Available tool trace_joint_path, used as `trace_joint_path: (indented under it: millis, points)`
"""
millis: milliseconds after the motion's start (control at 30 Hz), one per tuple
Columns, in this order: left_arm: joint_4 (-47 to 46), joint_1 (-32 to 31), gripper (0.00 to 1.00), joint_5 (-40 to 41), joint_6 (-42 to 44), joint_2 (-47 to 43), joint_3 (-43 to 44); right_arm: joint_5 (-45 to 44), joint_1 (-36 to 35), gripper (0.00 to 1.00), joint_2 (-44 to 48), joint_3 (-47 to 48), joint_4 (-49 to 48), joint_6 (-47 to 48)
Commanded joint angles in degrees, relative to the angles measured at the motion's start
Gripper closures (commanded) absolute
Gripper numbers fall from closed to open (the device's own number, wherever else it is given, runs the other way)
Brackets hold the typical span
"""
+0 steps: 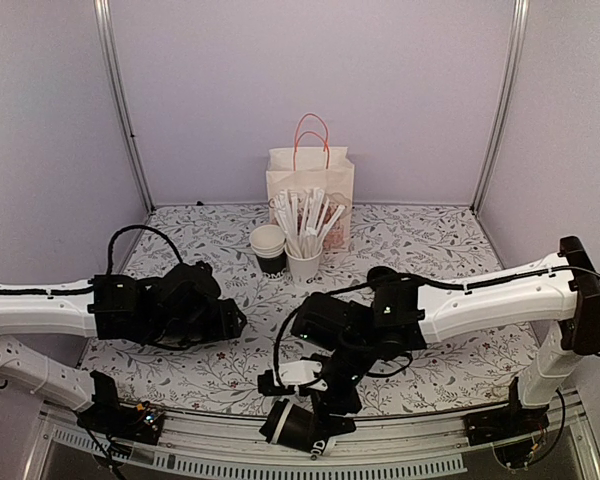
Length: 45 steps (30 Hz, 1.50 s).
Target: Pack the takeout coffee
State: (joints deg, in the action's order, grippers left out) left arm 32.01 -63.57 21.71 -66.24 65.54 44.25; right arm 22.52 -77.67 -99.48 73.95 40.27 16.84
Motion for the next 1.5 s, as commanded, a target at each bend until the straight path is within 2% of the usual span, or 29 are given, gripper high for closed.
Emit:
trace_joint_path:
  millis: [0,167,333,633,700,833,967,1200,1267,1467]
  points:
    - [-0.5,0.8,0.27,1.2,-0.6,-1.0,0.2,-3.9,-2.6,0.01,-3.1,2.2,-0.8,-2.3]
    - [-2.4,0.7,0.27,1.1,-0.6,-2.0,-0.8,-13.9,-7.7,0.01,-6.6,2.7,-0.9,-2.3]
    - [-3.3,0.7,0.27,0.6,-0.2,-2.8,-1.8,-21.9,-7.7,0.01,-10.6,4.8,0.6,-2.0]
    - [-5.4,0.7,0.27,0.1,-0.2,-5.5,-4.8,-15.2,-3.6,0.04,-11.6,3.2,-0.4,0.3]
    - [-6.9,0.8,0.27,-0.4,1.0,-5.7,-5.0,-14.4,-2.1,0.07,-11.0,2.4,-1.1,0.8]
    - [-10.9,0.7,0.27,-2.2,6.0,-5.6,-5.5,-8.2,3.2,0.15,-7.6,0.6,-3.7,2.2]
    - [-14.6,0.7,0.27,-3.4,13.4,-6.4,-6.1,4.4,8.8,0.22,-3.1,-2.0,-5.6,6.3]
    - [-26.0,-1.9,0.27,-10.4,32.0,-11.5,-8.7,16.0,12.3,0.27,5.8,-9.0,-9.6,11.7]
    - [-26.0,-4.3,0.28,-12.2,38.3,-12.0,-7.7,19.5,12.9,0.27,8.1,-10.1,-9.4,12.6]
    - [-17.9,-9.0,0.29,-18.1,52.3,-9.9,1.3,30.4,15.5,0.28,14.7,-11.0,-4.6,18.0]
